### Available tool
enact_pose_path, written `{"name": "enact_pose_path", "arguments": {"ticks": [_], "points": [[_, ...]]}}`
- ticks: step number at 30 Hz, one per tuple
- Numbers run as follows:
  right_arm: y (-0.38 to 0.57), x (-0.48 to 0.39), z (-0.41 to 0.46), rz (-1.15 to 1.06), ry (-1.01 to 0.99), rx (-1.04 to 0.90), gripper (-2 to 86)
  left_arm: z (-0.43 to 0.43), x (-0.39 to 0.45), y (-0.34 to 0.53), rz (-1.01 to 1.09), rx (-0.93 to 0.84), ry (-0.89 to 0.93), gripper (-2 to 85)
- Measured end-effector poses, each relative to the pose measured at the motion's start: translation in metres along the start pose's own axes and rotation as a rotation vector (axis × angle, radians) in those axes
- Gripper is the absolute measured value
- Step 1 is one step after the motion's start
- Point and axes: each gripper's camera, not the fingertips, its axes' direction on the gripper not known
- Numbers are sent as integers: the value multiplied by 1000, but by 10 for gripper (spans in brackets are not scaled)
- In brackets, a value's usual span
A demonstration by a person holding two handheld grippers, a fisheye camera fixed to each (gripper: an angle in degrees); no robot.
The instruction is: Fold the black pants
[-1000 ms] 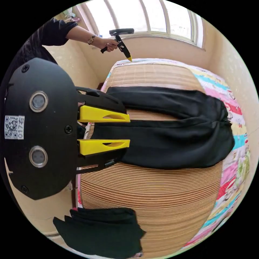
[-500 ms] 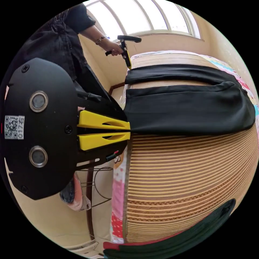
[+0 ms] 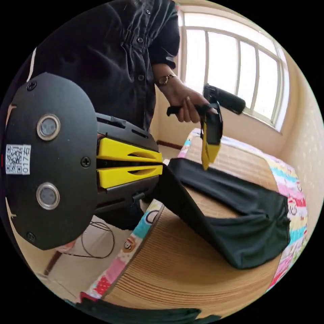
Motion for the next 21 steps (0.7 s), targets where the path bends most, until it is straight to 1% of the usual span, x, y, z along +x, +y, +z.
{"name": "enact_pose_path", "arguments": {"ticks": [1,2,3,4,5,6,7,9,10,11,12,13,14,16,17,19,21], "points": [[-5,2,-1,-48,-56,-33,19,9,5,-6,2,-59,-56,153],[-6,4,-2,-70,-85,-54,20,27,7,-9,1,-146,-159,113],[-6,12,-4,-106,-117,-116,22,37,4,-3,-4,-162,-214,74],[-4,23,-4,-145,-127,-211,23,40,0,2,-10,-156,-206,55],[-3,30,-4,-167,-143,-270,24,42,-10,15,-56,-135,-174,32],[-2,49,-5,-163,-151,-386,28,40,-21,28,-103,-100,-131,25],[-3,75,-10,-119,-102,-478,35,38,-26,35,-119,-76,-97,24],[-16,122,-31,-13,-6,-503,64,29,-47,62,-181,17,91,18],[-34,157,-50,63,34,-457,98,26,-51,69,-197,39,133,16],[-46,176,-61,110,46,-418,108,21,-57,80,-215,83,197,15],[-74,214,-85,207,39,-303,128,14,-60,91,-223,125,240,15],[-103,251,-109,293,3,-141,135,11,-61,97,-226,143,255,14],[-117,269,-121,332,-19,-48,138,5,-62,107,-232,175,283,14],[-165,334,-151,474,-85,268,140,-2,-65,122,-237,216,337,14],[-176,349,-154,510,-82,317,140,-7,-68,131,-233,242,382,13],[-215,389,-154,629,1,422,135,-14,-72,145,-221,272,446,13],[-239,400,-147,678,47,443,119,-23,-81,165,-206,314,499,14]]}}
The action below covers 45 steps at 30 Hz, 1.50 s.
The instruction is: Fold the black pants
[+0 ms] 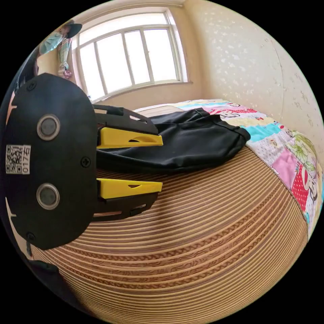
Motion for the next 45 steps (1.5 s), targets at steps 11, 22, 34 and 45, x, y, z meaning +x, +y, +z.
{"name": "enact_pose_path", "arguments": {"ticks": [11,22,34,45], "points": [[99,-291,80,-573,237,408,26,-166,-82,94,-58,367,222,17],[201,-180,169,-615,183,-18,71,-291,-154,128,-274,352,-221,62],[364,26,99,-87,-185,15,115,-297,-117,-35,65,149,-289,109],[346,37,80,-144,-668,-119,40,-280,-105,-88,135,-107,198,51]]}}
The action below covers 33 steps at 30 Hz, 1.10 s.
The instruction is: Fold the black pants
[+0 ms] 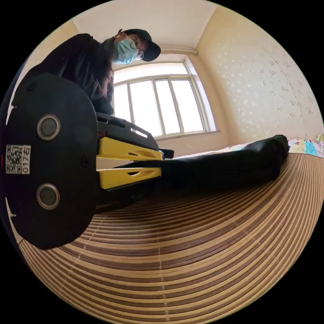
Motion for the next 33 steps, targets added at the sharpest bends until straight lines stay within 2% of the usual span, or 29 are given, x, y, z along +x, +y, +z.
{"name": "enact_pose_path", "arguments": {"ticks": [4,6,9,12,15,17,19,21,26,28,31,33], "points": [[30,-127,-26,-282,-154,41,32,-26,121,63,344,121,206,49],[41,-195,-27,-444,-203,-3,29,-39,220,110,577,155,202,48],[58,-306,-26,-686,-217,-61,27,-48,334,163,812,204,154,48],[69,-398,-22,-885,-230,-81,25,-54,417,193,957,270,154,49],[64,-453,-14,-929,-103,-32,23,-59,465,190,903,357,46,49],[44,-461,-5,-869,-47,-12,22,-60,470,171,809,382,-30,50],[1,-439,10,-673,3,19,21,-57,457,140,679,381,-103,50],[-32,-410,25,-587,41,31,21,-54,425,98,540,367,-187,50],[-84,-352,67,-531,121,30,22,-42,370,58,532,354,-364,50],[-81,-327,96,-539,262,0,24,-33,336,58,508,336,-421,51],[-59,-255,146,-450,461,-123,29,-10,244,70,352,266,-562,56],[-40,-189,171,-346,542,-196,34,15,147,92,190,179,-647,64]]}}
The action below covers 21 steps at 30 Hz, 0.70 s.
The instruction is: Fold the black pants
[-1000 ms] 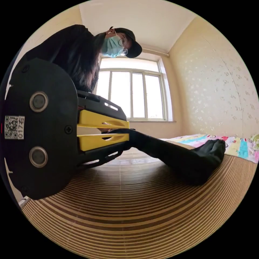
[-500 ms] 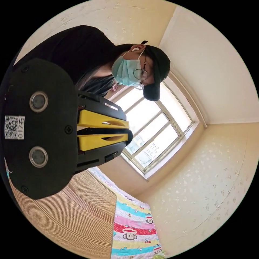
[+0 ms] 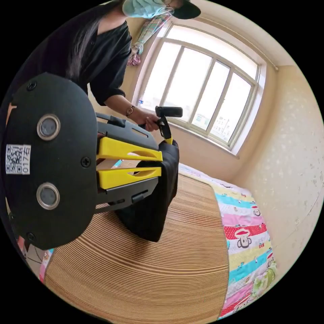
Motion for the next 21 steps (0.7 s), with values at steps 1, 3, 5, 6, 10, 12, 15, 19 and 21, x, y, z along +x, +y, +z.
{"name": "enact_pose_path", "arguments": {"ticks": [1,3,5,6,10,12,15,19,21], "points": [[21,30,38,106,11,-83,38,20,-17,13,-56,-54,-25,66],[52,72,85,286,50,-210,50,79,-76,63,-291,-239,-96,91],[69,96,104,391,28,-221,74,95,-105,96,-405,-238,-11,101],[70,106,105,443,-5,-171,91,100,-120,112,-477,-213,63,98],[7,121,100,491,-23,34,144,104,-134,135,-543,-152,167,95],[-37,127,108,469,36,79,150,104,-133,141,-539,-124,149,90],[-113,146,166,417,57,-71,131,106,-135,156,-565,-68,156,87],[-181,116,260,332,108,-256,96,107,-144,190,-638,64,253,83],[-197,78,303,263,124,-277,90,112,-151,217,-698,155,285,75]]}}
